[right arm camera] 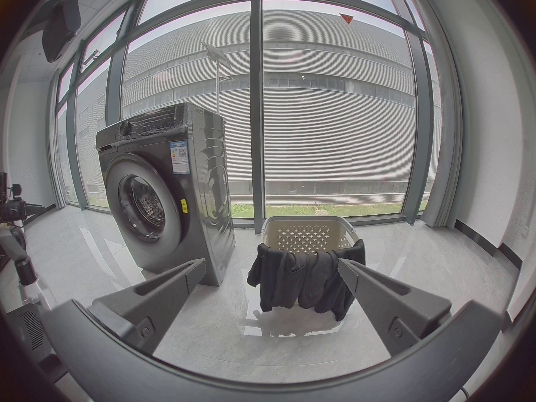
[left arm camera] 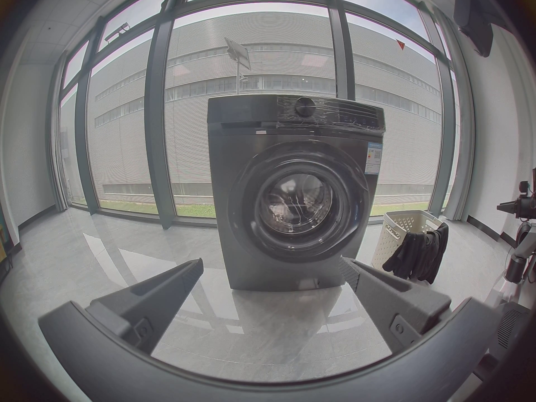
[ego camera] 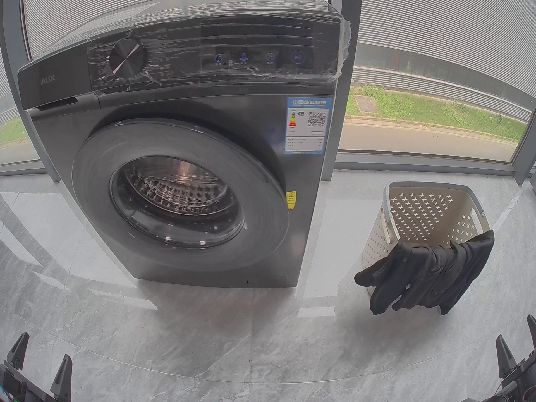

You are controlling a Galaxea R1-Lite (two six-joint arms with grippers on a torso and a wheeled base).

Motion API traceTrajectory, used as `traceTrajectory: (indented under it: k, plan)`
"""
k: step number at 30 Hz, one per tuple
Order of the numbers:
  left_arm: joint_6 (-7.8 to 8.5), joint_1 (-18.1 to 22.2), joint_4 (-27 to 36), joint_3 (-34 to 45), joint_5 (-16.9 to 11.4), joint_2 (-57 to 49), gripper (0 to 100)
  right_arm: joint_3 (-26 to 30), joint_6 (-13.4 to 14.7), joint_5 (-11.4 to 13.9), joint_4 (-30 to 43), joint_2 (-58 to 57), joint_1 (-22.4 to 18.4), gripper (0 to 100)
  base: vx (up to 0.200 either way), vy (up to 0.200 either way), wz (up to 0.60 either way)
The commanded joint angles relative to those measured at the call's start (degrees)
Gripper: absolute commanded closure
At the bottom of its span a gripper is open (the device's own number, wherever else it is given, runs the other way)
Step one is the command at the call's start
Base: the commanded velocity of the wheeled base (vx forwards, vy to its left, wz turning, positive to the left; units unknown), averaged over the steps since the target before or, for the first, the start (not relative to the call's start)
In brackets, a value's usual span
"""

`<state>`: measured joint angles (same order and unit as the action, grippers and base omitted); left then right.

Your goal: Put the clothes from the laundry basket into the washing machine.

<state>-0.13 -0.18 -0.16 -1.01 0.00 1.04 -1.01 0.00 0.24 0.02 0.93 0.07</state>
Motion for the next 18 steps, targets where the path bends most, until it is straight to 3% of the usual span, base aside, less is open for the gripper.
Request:
traceTrajectory:
  k: [1, 18]
  plan:
    - [-0.04, 0.0, 0.0, 1.0, 0.0, -1.0, 0, 1.0, -0.1, 0.0, 0.0, -0.8, 0.0, 0, 0.0, -0.2, 0.0]
    - [-0.04, 0.0, 0.0, 1.0, 0.0, -1.0, 0, 1.0, 0.0, 0.0, 0.0, -0.8, 0.0, 0, 0.0, -0.2, 0.0]
